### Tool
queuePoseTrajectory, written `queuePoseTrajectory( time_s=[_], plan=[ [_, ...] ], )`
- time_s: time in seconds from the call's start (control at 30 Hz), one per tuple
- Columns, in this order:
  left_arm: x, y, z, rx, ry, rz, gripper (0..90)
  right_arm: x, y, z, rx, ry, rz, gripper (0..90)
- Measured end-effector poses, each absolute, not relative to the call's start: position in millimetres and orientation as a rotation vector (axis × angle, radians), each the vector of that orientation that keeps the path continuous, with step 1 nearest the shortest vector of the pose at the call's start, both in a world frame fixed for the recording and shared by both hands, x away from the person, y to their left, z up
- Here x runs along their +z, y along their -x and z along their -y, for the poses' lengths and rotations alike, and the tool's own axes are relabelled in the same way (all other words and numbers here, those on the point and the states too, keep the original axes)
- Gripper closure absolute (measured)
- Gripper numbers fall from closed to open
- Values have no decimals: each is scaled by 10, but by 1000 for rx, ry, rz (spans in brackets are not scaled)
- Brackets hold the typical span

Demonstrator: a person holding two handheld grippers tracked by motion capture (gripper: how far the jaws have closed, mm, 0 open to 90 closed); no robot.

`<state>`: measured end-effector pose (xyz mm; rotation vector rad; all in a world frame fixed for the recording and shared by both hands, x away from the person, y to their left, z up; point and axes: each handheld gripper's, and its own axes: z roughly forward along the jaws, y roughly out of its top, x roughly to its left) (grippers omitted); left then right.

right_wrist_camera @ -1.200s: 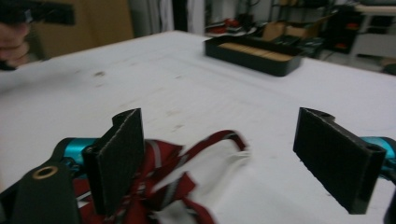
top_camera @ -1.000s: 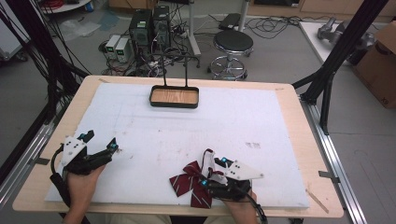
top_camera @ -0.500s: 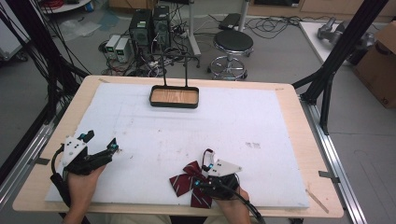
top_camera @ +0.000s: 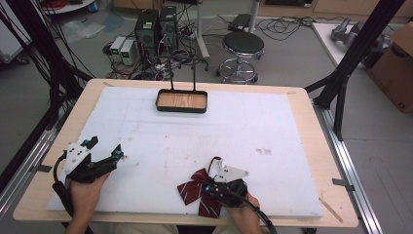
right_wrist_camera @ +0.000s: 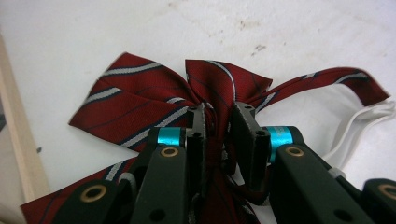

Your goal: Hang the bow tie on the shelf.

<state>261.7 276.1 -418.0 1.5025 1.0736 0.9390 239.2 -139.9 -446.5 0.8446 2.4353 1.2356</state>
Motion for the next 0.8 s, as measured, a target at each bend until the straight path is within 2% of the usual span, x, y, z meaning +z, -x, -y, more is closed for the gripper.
queuePoseTrajectory(
  time_s=[0.27,0.43,0.8],
  plan=[
    [-4181,-2623,-2719,936,-1513,-1054,166,-4169,-2463,1524,1341,-801,-2310,756],
    [-4181,-2627,-2728,938,-1516,-1054,166,-3886,-2651,1608,1404,-773,-2270,756],
    [-4176,-2626,-2722,943,-1496,-1048,166,-3517,-3109,1613,1504,-716,-2239,758]
  ],
)
